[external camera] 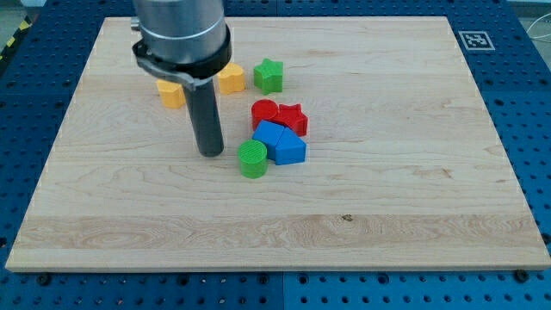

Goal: Move your arm closer to the green circle

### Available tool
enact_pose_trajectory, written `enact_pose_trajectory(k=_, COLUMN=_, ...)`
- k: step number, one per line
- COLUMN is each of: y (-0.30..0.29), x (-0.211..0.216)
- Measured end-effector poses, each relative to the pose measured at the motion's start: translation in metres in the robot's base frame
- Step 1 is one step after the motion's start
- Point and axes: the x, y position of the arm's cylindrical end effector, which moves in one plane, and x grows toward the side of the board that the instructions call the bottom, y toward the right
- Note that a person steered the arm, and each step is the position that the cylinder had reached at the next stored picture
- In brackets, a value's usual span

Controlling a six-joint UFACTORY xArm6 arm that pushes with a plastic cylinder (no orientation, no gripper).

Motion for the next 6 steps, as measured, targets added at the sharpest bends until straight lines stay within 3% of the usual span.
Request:
enact_pose_trajectory(k=3, y=0.007, x=0.078)
enact_pose_trajectory(k=6, y=0.082, x=0.050)
